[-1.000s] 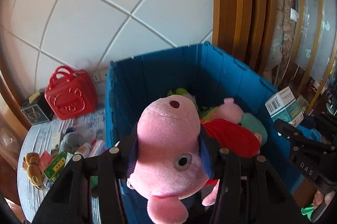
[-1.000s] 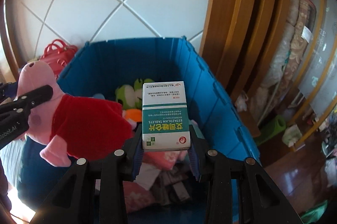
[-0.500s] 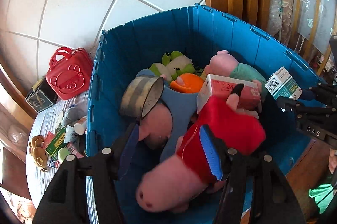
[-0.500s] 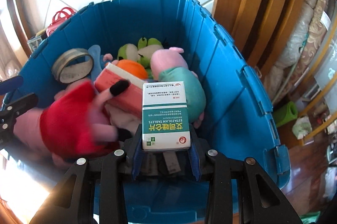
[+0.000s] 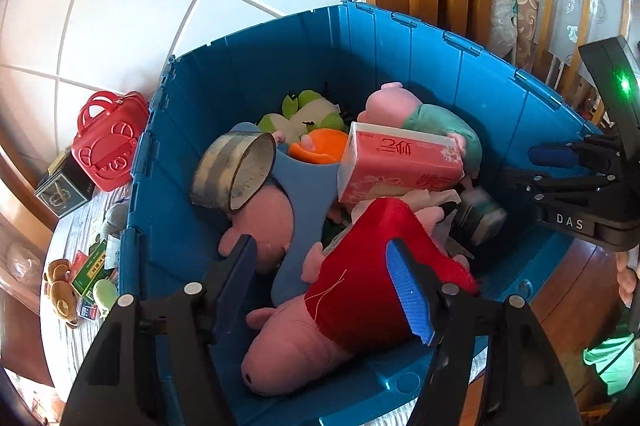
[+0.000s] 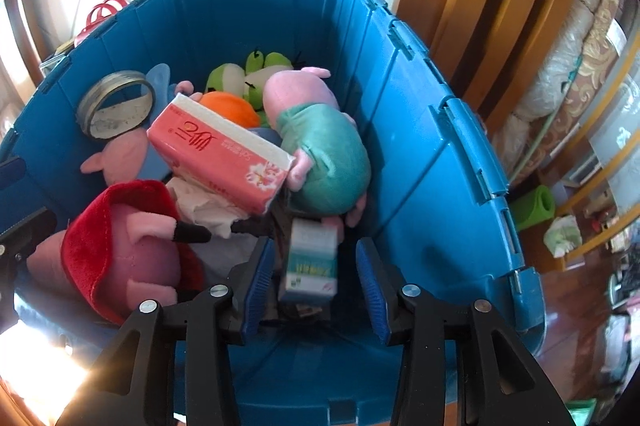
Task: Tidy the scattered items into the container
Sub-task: 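Open both tools to drop the pig plush and medicine box into the bin, then move both tools back toward the items on the table, then grasp the green ball plush with the left tool while the right tool grasps the black roll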
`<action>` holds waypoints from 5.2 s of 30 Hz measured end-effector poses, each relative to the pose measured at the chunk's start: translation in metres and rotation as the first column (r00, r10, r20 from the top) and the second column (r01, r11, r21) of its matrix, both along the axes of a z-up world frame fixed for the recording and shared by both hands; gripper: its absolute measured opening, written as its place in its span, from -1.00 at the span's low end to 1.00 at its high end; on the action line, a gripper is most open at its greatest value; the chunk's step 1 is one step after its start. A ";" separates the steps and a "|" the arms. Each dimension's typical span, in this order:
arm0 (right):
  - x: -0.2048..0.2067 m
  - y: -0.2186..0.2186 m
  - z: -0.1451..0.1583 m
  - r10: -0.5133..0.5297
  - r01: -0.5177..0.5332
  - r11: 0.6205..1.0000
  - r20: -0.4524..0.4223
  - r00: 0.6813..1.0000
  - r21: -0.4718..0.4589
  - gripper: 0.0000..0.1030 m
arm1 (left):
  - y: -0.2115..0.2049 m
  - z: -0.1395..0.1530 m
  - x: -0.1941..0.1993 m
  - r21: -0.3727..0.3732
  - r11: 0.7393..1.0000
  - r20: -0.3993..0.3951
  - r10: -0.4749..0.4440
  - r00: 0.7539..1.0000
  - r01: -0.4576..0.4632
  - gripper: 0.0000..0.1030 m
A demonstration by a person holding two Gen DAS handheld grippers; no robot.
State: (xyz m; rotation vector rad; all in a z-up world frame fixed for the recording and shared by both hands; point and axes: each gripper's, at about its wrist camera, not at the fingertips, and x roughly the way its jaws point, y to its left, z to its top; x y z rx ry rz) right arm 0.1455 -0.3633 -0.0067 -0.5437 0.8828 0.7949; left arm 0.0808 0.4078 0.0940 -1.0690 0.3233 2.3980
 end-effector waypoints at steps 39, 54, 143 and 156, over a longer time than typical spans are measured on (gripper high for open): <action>-0.157 -0.008 0.067 0.071 -0.103 0.963 0.138 0.988 0.247 0.99 | -0.155 0.042 0.046 0.266 0.953 -0.164 0.196 0.967 -0.148 0.53; -0.331 0.095 0.058 0.135 -0.173 0.943 0.148 0.980 0.284 0.99 | -0.364 -0.021 0.030 0.305 0.923 -0.089 0.273 0.958 -0.234 0.53; -0.293 0.382 -0.254 0.103 -0.142 0.984 -0.304 0.947 -0.111 0.14 | -0.322 -0.317 -0.197 0.121 0.980 0.392 0.097 0.915 -0.156 0.12; -0.290 0.359 -0.250 0.149 -0.193 0.971 -0.275 0.950 -0.140 -0.01 | -0.319 -0.316 -0.194 0.102 0.983 0.367 0.103 0.924 -0.150 0.12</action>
